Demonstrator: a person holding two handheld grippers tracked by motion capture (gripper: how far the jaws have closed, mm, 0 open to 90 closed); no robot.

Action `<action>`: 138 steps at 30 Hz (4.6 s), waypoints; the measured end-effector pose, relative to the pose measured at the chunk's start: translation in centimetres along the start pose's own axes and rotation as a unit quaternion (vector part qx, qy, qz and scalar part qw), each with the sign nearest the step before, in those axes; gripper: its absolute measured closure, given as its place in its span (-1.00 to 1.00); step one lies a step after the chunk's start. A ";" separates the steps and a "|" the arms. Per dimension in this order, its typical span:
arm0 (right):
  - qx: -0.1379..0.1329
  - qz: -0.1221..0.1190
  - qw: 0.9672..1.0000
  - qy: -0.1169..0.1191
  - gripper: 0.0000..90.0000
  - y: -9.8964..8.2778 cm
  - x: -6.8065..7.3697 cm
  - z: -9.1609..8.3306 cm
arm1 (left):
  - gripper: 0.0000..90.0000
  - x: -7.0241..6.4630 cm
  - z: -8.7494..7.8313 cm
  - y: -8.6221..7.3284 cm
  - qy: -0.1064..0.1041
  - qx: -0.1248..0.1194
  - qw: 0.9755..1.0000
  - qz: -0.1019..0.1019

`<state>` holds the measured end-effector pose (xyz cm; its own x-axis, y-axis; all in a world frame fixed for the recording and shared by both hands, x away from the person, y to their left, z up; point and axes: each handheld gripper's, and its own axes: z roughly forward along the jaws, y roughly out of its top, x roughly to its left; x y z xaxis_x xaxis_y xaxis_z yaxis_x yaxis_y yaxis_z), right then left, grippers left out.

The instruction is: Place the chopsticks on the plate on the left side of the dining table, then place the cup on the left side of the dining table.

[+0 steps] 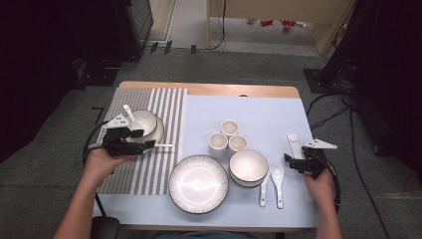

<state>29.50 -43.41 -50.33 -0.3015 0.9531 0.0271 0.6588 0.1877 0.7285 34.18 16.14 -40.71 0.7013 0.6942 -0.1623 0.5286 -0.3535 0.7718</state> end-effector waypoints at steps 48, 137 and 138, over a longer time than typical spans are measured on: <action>0.000 0.000 1.000 -0.001 -0.59 0.0 0.0 0.0 | -0.29 -1.4 4.2 2.9 -0.047 0.015 0.998 0.029; 0.000 0.000 1.000 -0.001 -0.59 0.0 0.0 0.0 | -0.40 -6.7 11.6 5.9 -0.117 0.014 0.990 0.081; 0.000 0.001 1.000 -0.001 -0.59 0.0 0.0 0.0 | -0.40 -6.8 11.6 5.9 -0.117 0.016 0.990 0.082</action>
<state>29.49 -43.38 -50.32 -0.2991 0.9539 0.0263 0.6594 0.1867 0.7282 38.11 2.06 -42.22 0.8689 0.4620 -0.1776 0.4105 -0.4721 0.7801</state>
